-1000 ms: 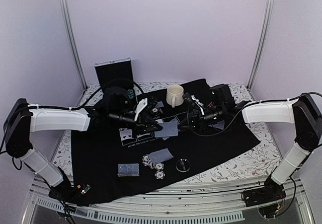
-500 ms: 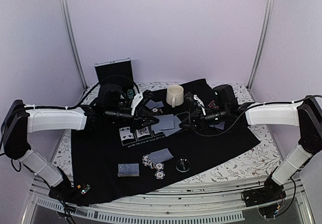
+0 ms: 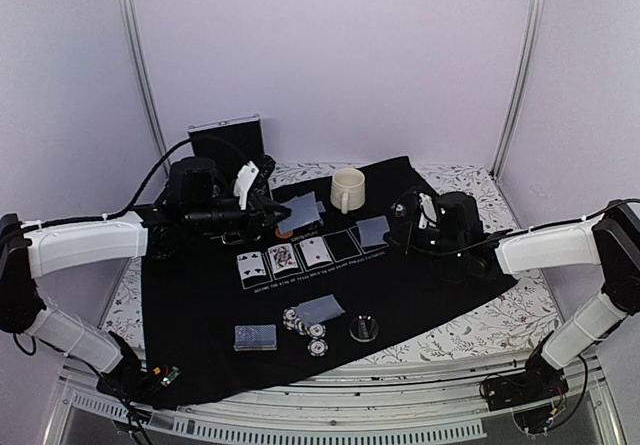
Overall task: Distribute texas hold em gaming equipment
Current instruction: Place the community card in the designated area.
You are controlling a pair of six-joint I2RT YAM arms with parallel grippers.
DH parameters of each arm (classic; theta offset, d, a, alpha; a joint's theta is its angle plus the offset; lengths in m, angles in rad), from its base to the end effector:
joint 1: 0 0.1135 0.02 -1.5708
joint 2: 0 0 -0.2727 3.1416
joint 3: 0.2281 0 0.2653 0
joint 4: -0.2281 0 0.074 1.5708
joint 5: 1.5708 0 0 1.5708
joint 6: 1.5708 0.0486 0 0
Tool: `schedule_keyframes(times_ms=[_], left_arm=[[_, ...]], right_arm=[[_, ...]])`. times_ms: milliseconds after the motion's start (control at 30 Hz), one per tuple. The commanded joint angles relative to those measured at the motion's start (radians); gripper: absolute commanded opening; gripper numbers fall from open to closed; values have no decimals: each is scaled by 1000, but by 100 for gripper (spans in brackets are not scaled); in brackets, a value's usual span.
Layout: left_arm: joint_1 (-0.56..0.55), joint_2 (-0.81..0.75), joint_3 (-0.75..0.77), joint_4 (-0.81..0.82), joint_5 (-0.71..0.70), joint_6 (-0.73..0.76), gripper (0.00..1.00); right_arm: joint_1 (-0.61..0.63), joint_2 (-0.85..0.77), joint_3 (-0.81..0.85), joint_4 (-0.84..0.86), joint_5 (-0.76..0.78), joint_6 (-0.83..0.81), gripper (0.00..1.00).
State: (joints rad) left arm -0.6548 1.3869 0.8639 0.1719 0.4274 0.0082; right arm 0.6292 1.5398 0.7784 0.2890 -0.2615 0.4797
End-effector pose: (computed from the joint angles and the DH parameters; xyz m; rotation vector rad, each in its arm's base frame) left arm 0.2534 -0.2200 0.2638 0.9181 1.7551 -0.8377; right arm 0.2737 0.2148 0.1962 -0.3343 2.1390 0.9366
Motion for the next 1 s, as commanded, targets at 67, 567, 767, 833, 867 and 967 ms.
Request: schedule_keyframes(times_ms=[67,567,767,833,867,967], left_arm=[[23,-72,-23,-70,-150,-69,0],[14,-226,-43,-220,-122,-79,0],[12,-318,-65,-239,-133,-61,0],[12,-341,-73,-229,-138,-58,0],[13,-347,-75,-224,-138,-55,0],[13,-352,-71,-222,-137,-51,0]], right_arm=[[156,79,-61,387,541,714,5],[201,515,134,485,600,1496,3],[204,549,176,408,667,1561,6],[206,546,185,382,668,1562,16],[211,543,188,368,668,1562,25],[223,540,193,346,637,1573,31]])
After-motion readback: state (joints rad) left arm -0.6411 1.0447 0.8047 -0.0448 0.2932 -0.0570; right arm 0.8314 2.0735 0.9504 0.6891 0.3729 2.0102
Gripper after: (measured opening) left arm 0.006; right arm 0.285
